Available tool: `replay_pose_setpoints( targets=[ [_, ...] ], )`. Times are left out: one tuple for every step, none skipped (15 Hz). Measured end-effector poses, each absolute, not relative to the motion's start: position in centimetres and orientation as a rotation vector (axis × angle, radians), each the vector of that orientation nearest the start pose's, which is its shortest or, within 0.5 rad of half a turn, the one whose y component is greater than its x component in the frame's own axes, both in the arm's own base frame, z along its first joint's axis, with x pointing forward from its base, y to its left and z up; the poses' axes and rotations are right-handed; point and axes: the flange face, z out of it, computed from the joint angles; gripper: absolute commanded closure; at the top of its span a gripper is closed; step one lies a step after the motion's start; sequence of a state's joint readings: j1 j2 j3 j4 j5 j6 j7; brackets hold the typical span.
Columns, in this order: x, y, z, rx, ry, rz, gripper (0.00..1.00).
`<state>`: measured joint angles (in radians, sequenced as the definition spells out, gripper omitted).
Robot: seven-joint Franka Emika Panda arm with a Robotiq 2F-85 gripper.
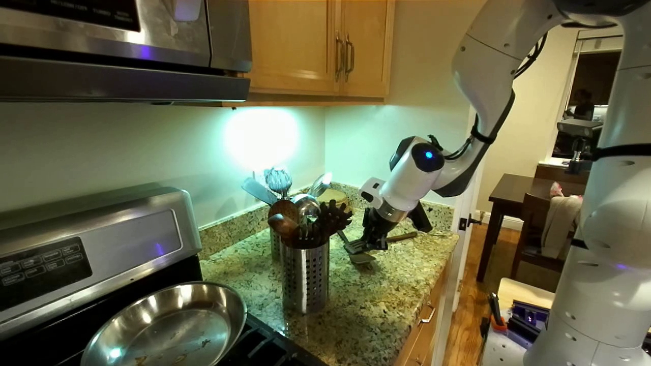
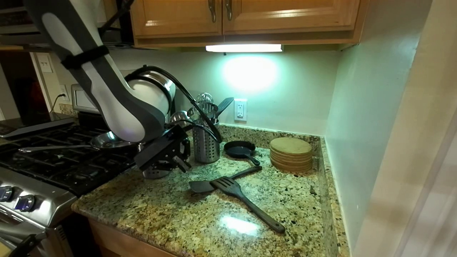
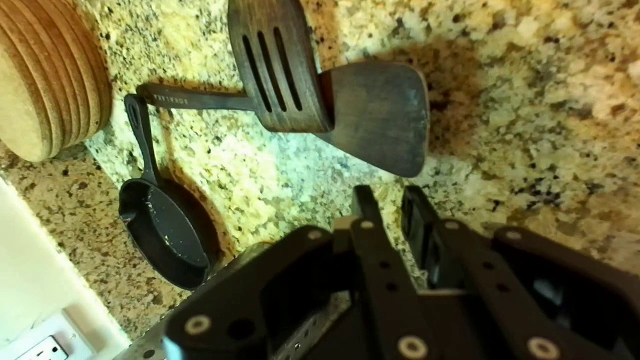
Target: Pick up the wooden spoon and put it in the spoon holder
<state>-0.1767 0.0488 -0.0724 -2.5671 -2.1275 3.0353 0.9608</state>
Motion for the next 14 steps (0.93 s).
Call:
replay_pose_setpoints(
  targets=[
    [38.9,-3.2,23.3,-3.172,-1.528,-0.688,0.41],
    [38.9,-3.2,23.1,-3.17,-1.532,-0.677,0.35],
    [38.9,-3.1,22.7,-3.169,-1.537,-0.657,0.29],
    [38.8,-3.1,22.1,-3.17,-1.54,-0.631,0.22],
    [38.8,-3.1,21.4,-3.177,-1.542,-0.597,0.16],
    [38.7,-3.1,20.6,-3.184,-1.542,-0.564,0.09],
    [38.7,-3.1,19.9,-3.19,-1.542,-0.532,0.03],
    [38.6,-3.2,19.2,-3.194,-1.544,-0.504,0.0],
    [38.6,-3.2,18.7,-3.195,-1.548,-0.481,0.0],
    [38.7,-3.2,18.3,-3.195,-1.553,-0.465,0.0],
    [38.8,-3.2,17.9,-3.194,-1.56,-0.454,0.0],
    [38.9,-3.3,17.8,-3.194,-1.565,-0.449,0.0],
    [39.2,-3.3,17.7,-3.195,-1.57,-0.451,0.0],
    [39.4,-3.3,17.6,-3.194,-1.575,-0.454,0.0]
  ],
)
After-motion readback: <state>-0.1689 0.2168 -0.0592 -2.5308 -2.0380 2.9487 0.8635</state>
